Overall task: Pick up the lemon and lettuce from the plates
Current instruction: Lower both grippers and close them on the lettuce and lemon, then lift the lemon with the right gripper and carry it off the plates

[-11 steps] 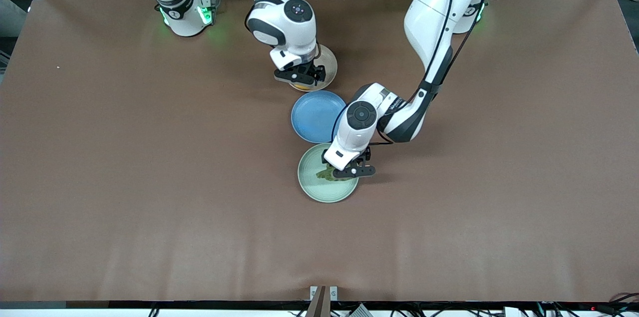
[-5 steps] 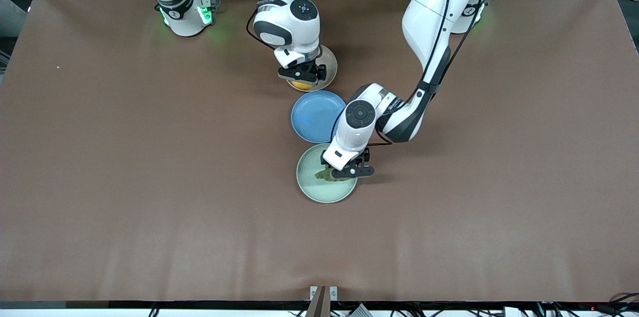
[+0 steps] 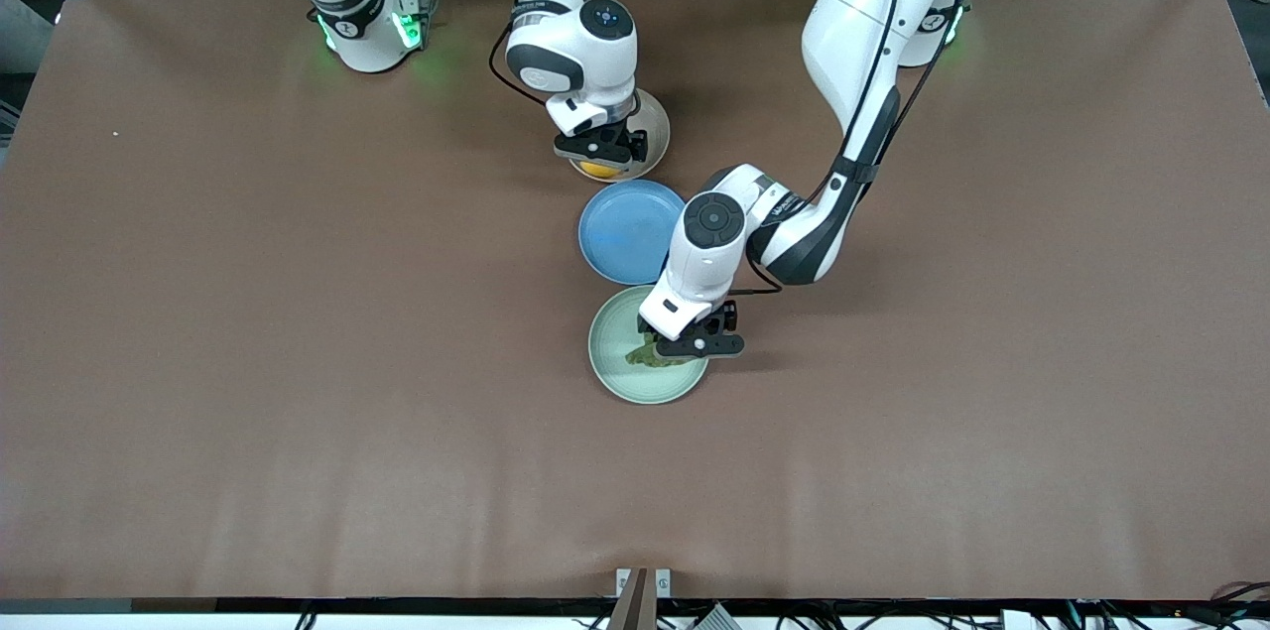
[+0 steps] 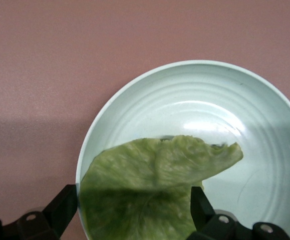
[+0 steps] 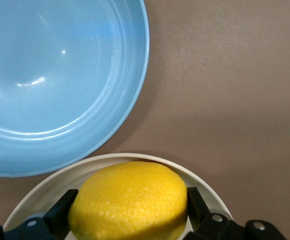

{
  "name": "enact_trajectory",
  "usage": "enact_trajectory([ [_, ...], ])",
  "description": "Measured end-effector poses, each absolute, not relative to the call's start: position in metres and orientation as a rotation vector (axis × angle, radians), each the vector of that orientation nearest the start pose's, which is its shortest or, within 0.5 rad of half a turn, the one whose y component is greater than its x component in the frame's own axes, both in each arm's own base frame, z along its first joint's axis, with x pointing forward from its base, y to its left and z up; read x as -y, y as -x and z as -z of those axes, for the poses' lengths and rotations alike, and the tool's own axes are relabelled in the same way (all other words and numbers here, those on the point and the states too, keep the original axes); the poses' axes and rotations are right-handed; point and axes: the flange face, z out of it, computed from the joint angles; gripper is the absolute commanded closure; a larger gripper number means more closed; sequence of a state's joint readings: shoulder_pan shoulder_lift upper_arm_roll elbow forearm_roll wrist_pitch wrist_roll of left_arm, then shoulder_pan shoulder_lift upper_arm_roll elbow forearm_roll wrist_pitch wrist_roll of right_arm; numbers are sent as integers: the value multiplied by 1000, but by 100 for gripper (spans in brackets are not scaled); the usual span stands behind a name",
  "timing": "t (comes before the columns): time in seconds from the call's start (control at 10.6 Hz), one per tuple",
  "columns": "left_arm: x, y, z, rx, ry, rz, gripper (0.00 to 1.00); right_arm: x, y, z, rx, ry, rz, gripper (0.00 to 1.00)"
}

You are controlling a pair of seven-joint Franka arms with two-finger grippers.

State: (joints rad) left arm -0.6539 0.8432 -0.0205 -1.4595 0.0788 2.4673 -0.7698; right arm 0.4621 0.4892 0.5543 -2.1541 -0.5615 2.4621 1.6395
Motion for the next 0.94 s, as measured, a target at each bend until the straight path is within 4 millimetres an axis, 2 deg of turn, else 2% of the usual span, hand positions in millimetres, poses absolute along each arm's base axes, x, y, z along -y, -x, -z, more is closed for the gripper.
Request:
enact_trajectory([
  [0.28,461,-575,-197,90,3212,246,0,-476,-287,-194,-331,3199,108,100],
  [0.66,460,-581,-205,139,3191,302,0,-477,-296,-198,-351,3186,119,100],
  [0.94,468,-574,-203,134,3187,310,0,-478,-303,-207,-363,3173,139,100],
])
